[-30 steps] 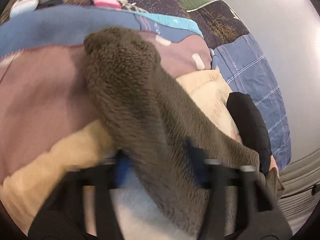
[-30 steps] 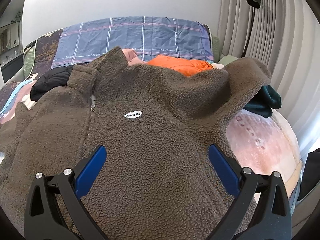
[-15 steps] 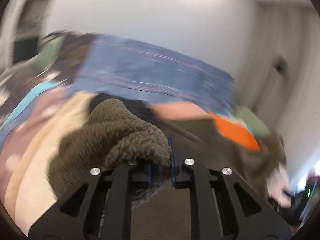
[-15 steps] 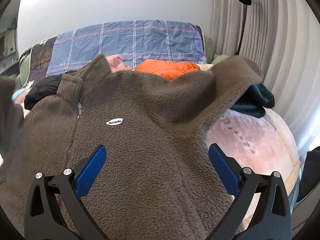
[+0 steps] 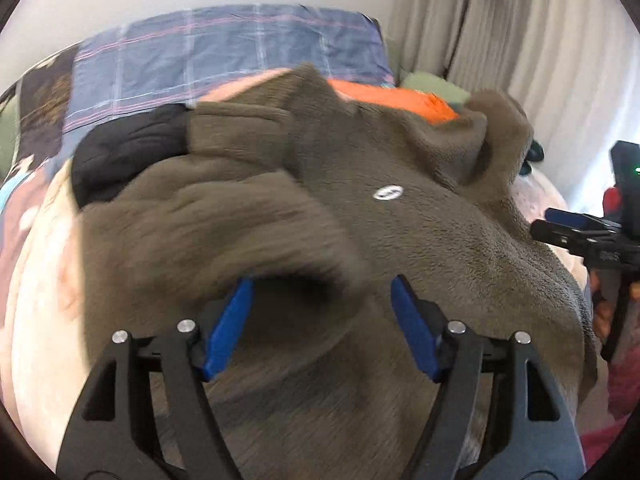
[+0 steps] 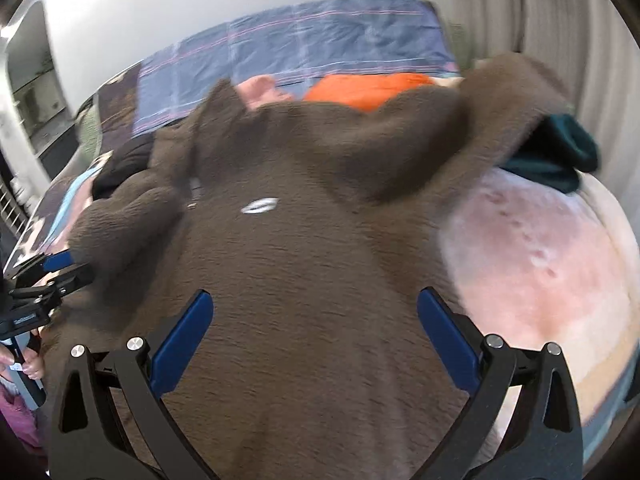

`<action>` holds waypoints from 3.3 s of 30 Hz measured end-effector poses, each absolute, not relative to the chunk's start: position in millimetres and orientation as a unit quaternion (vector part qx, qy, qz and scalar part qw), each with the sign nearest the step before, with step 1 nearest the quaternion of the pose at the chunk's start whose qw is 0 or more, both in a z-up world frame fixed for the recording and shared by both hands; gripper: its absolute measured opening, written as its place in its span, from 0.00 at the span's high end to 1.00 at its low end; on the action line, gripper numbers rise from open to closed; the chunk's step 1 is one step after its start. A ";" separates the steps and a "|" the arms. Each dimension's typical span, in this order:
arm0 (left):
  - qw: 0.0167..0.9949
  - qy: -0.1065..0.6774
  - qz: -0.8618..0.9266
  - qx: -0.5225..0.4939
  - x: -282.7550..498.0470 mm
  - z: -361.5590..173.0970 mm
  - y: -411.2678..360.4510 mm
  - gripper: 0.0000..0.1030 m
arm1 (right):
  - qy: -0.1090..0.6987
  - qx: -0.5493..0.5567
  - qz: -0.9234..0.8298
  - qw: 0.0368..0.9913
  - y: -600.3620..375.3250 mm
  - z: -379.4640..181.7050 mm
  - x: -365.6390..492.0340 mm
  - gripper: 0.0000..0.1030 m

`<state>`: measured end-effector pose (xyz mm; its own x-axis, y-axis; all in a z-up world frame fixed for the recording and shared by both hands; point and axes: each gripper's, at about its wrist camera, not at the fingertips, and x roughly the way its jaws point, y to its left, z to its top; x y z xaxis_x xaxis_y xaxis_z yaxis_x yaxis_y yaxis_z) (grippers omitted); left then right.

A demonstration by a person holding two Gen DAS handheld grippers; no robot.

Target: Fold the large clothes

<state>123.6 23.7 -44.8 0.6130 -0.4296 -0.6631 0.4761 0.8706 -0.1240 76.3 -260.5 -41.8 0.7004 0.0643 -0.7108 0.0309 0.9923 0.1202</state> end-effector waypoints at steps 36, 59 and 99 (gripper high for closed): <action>0.918 0.387 -0.055 -0.072 136.3 -87.1 135.3 0.30 | 0.474 0.277 0.086 0.831 -298.7 -82.0 141.3 0.15; 0.930 0.362 -0.048 -0.045 204.3 -70.1 126.4 0.80 | 0.377 0.160 0.162 0.898 -235.1 -21.0 179.4 0.75; 0.906 0.410 -0.097 0.032 229.5 -124.4 9.8 0.25 | 0.259 0.387 -0.149 0.872 -567.9 0.3 93.9 0.45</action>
